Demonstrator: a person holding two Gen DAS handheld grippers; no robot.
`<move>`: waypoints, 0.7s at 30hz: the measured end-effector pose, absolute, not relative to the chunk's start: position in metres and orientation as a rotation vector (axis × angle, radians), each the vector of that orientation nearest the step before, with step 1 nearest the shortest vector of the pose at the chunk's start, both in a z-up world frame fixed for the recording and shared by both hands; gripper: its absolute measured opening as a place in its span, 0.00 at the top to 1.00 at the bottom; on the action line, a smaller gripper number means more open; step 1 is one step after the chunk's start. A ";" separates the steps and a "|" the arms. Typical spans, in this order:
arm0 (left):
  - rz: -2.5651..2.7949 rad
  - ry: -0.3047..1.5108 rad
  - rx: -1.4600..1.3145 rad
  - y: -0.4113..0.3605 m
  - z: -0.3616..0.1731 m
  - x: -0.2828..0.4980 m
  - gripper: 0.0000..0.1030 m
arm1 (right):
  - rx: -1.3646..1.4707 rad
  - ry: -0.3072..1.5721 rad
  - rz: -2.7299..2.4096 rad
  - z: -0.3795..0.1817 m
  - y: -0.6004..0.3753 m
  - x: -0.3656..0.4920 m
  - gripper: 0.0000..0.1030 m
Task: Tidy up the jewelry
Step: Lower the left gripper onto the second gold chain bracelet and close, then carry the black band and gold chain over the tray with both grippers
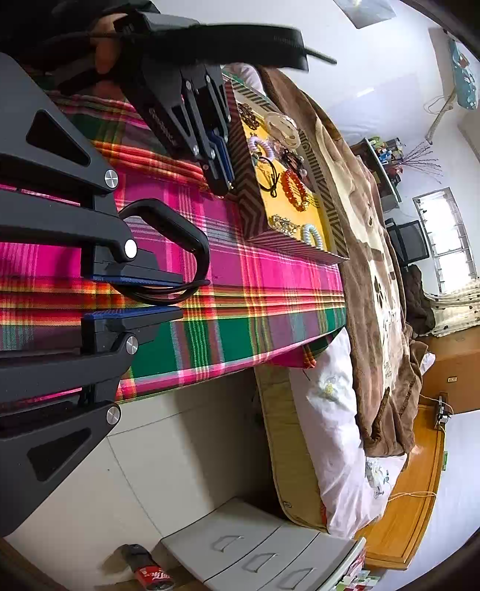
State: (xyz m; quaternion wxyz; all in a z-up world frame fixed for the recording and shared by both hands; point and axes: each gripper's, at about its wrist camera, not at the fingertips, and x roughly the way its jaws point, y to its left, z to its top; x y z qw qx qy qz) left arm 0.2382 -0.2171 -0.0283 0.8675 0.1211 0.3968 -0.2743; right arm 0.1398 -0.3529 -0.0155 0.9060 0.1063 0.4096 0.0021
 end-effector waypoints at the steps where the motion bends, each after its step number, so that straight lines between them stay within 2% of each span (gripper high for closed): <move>1: -0.576 0.820 0.250 -0.216 -0.024 0.237 0.90 | 0.219 0.842 0.005 -0.014 -0.353 0.141 0.90; 12: -0.547 0.691 0.229 -0.189 0.034 0.236 0.90 | 0.189 0.773 0.034 0.019 -0.340 0.163 0.90; 21: -0.495 0.669 0.193 -0.159 0.045 0.268 0.90 | 0.181 0.726 0.096 0.044 -0.331 0.219 0.90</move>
